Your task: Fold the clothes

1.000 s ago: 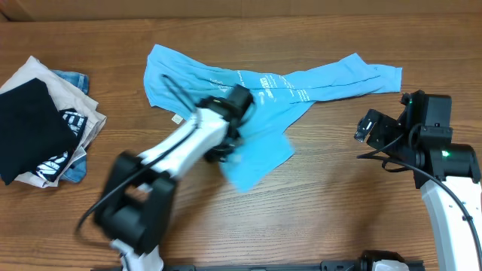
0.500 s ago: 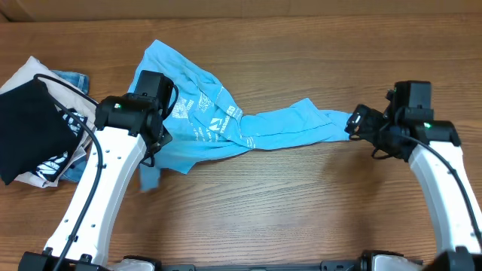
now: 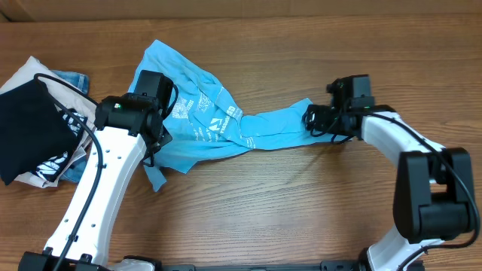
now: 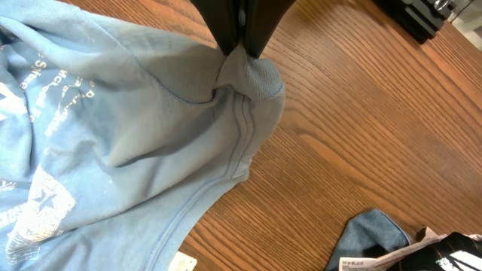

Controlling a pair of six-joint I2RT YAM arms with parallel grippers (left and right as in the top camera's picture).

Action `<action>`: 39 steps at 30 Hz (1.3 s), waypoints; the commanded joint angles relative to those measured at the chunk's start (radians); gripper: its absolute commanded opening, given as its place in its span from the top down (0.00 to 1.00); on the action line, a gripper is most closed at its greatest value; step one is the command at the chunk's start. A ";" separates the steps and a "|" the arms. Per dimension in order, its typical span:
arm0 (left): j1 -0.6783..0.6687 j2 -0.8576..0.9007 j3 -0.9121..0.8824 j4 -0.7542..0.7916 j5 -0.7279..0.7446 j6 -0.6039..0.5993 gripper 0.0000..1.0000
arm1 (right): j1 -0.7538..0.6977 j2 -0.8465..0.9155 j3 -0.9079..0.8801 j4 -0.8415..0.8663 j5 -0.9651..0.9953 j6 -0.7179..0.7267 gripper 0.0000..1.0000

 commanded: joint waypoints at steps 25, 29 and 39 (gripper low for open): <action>0.004 -0.008 0.005 -0.003 -0.030 0.027 0.96 | -0.146 -0.057 0.505 -0.503 0.296 0.141 0.07; 0.004 -0.008 0.005 -0.003 -0.032 0.026 0.96 | -0.138 -0.029 0.407 -0.465 0.190 0.094 0.06; 0.004 -0.008 0.005 -0.002 -0.033 0.026 0.96 | -0.128 0.091 0.135 0.016 0.097 0.023 0.07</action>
